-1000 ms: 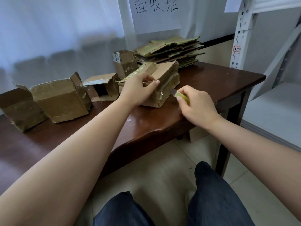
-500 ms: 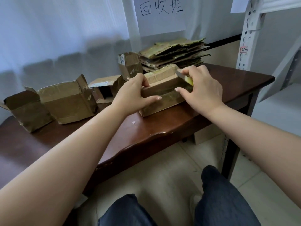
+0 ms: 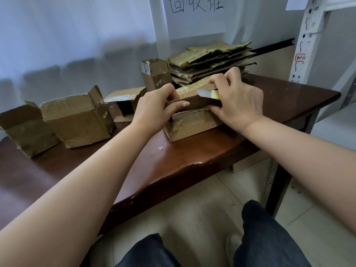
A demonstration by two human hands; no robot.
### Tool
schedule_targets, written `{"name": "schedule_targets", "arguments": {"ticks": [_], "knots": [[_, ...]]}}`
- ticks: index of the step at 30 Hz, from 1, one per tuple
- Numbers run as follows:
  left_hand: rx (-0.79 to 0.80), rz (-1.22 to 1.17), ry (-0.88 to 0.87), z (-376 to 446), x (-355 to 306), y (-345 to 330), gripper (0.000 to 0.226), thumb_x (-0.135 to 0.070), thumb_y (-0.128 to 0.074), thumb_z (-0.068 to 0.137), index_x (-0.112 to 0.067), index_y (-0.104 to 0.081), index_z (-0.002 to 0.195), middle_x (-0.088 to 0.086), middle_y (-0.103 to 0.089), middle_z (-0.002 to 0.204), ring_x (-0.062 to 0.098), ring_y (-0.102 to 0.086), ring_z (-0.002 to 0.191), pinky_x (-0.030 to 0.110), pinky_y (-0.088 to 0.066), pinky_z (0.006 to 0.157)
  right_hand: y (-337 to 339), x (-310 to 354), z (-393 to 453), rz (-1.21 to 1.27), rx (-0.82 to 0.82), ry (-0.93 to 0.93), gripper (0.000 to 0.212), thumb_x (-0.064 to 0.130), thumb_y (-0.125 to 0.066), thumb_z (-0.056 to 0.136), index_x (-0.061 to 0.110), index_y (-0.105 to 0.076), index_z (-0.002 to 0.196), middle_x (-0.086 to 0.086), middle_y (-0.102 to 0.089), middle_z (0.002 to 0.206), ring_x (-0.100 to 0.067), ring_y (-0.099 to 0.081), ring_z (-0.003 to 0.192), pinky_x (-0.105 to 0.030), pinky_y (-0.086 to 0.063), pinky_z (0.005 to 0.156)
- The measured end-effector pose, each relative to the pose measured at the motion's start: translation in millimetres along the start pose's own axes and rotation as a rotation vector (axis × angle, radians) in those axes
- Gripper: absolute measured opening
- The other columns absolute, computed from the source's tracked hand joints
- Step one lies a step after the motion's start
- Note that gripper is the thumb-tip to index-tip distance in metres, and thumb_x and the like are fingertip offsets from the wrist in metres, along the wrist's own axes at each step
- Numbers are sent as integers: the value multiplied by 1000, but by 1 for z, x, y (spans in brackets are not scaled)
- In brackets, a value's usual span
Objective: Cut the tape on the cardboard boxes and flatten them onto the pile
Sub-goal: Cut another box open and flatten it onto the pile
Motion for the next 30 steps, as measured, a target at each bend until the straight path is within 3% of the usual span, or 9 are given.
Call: {"name": "schedule_targets", "arguments": {"ticks": [5,10,14,17,19,21,24,28,30], "knots": [[8,2,8,4,4,3,26,-49,-65,85,-27,-52,79,-15,-55,69,10,-51,71,29,-37,65,-7,3,7,-52,29,24,64,31,-89,57,9,-57,108,-17,-55,98,-25,-53,51,-16,-12,47],[15,39,10,2,3,5,27,-50,-56,91,-24,-52,83,-3,-64,78,18,-58,76,36,-46,70,-4,5,6,-91,-82,101,55,26,-86,55,8,-61,100,-15,-58,96,-22,-52,49,-15,-5,48],[31,47,-5,-1,5,5,32,-55,-42,94,-26,-45,79,-12,-50,66,21,-51,73,38,-43,68,-1,0,-6,-55,-147,197,46,26,-73,68,9,-64,109,-13,-61,103,-24,-57,54,-19,-25,44],[92,32,-44,-5,6,4,49,-73,-26,85,-29,-47,81,-14,-49,68,17,-51,71,32,-39,62,3,-13,-13,25,-160,229,40,34,-73,75,13,-68,109,-8,-65,105,-26,-63,62,-23,-38,45],[152,-20,-78,-6,3,3,77,-90,-24,71,-24,-56,97,-14,-58,81,10,-55,78,25,-41,68,10,-21,-11,55,-185,234,36,42,-70,80,17,-72,106,-3,-69,101,-26,-66,69,-26,-43,47],[200,-68,-122,-7,-3,5,88,-93,-33,64,-23,-54,113,-9,-63,104,10,-60,99,26,-45,83,17,-23,-7,63,-192,253,34,41,-66,82,18,-72,105,-1,-71,99,-25,-68,74,-28,-46,50],[152,-91,-224,-7,-17,8,68,-74,-60,71,-24,-56,117,-7,-63,115,7,-58,109,24,-43,89,25,-24,-2,121,-211,243,35,40,-56,84,20,-72,109,0,-72,101,-26,-70,81,-32,-50,53],[53,-189,-126,-7,-18,6,8,-33,-64,91,-26,-67,92,-23,-64,71,-9,-58,72,11,-39,66,34,-28,-4,140,-264,124,41,31,-63,81,20,-61,120,-3,-64,115,-31,-66,80,-30,-45,51],[13,-247,-37,-7,-11,6,13,-28,-63,93,-32,-62,80,-30,-56,56,-10,-53,59,6,-34,58,36,-29,-9,178,-272,23,39,24,-72,74,14,-57,109,-10,-57,109,-31,-59,72,-26,-33,51]]}}
Point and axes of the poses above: each hand's wrist, its own z-axis towards the middle knuckle, its own y-axis out of the back of the hand, x = y × z, the point moved 4 cm from there along z, towards the middle knuckle
